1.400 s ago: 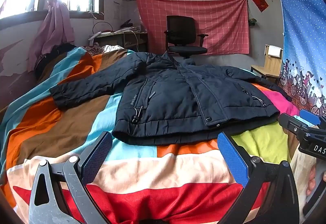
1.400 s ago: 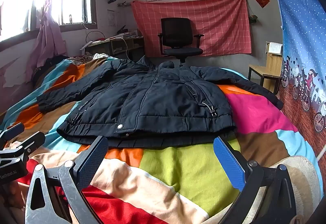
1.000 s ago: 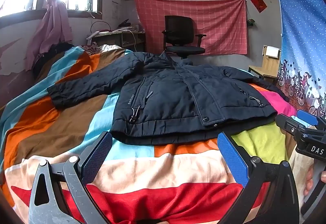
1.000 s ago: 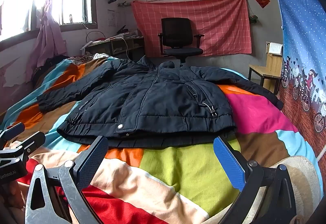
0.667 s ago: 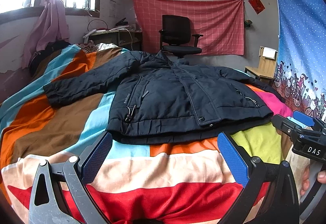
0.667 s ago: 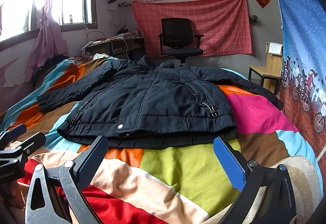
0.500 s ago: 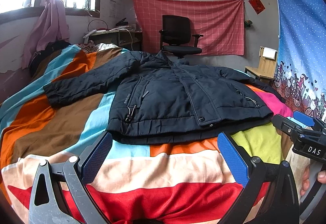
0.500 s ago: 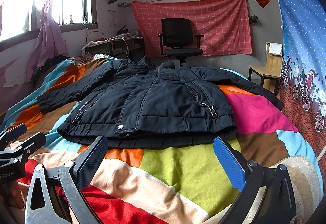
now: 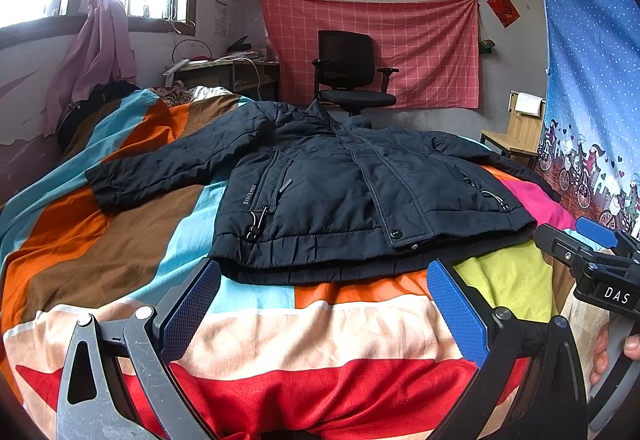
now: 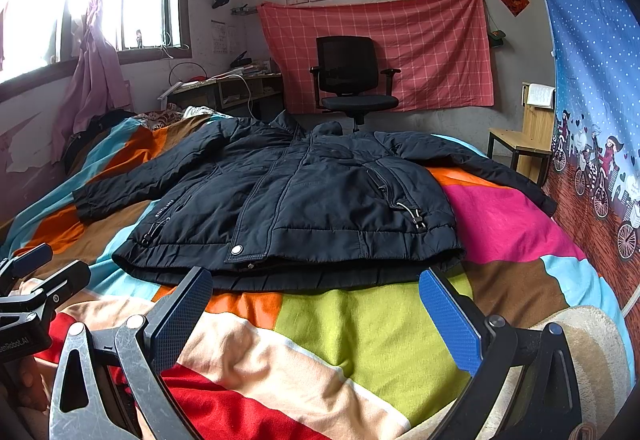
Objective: Fold large clothes
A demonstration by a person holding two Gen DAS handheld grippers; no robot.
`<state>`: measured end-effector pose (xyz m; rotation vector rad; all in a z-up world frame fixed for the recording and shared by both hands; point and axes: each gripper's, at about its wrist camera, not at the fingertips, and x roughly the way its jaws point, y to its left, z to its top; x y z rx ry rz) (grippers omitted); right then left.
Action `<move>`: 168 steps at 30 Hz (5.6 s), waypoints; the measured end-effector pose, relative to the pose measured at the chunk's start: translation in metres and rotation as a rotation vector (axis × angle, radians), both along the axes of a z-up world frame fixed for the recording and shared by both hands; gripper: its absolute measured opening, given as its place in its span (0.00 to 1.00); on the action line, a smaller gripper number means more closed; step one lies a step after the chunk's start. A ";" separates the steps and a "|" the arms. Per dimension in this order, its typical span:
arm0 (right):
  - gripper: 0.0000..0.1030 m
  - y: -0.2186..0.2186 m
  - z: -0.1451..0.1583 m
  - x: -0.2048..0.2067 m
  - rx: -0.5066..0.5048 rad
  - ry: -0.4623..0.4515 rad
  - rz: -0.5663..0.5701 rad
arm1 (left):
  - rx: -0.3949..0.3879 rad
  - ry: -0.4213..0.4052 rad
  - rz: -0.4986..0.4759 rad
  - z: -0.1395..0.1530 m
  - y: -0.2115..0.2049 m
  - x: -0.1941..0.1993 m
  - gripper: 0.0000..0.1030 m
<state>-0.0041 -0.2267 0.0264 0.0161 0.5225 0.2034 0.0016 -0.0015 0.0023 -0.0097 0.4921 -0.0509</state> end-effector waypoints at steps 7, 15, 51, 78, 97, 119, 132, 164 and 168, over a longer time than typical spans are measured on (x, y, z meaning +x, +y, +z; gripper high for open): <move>1.00 0.000 0.000 0.000 0.000 0.000 0.000 | -0.001 0.000 -0.001 0.001 0.001 -0.001 0.98; 1.00 0.000 0.000 0.000 0.001 0.000 0.000 | 0.000 -0.001 0.000 0.001 0.000 -0.001 0.98; 1.00 -0.001 -0.002 0.001 0.006 0.007 0.001 | -0.003 0.010 0.006 0.000 0.002 0.001 0.98; 1.00 -0.034 0.028 0.082 -0.126 0.059 -0.171 | -0.148 0.388 0.101 0.052 0.012 0.139 0.98; 1.00 -0.150 0.041 0.200 0.191 0.016 -0.409 | 0.115 0.545 -0.126 0.101 -0.089 0.283 0.98; 0.99 -0.298 -0.069 0.315 0.664 0.171 -0.837 | 0.021 0.498 -0.296 -0.063 -0.154 0.580 0.98; 0.42 -0.358 -0.088 0.308 0.768 0.099 -0.841 | 0.217 0.515 -0.316 -0.134 -0.222 0.620 0.99; 0.08 -0.068 0.136 0.355 -0.029 -0.312 -0.186 | -0.064 0.380 -0.098 -0.018 0.006 0.476 0.98; 0.08 0.010 0.130 0.372 -0.097 -0.287 -0.030 | -0.089 0.328 0.012 0.001 0.060 0.448 0.98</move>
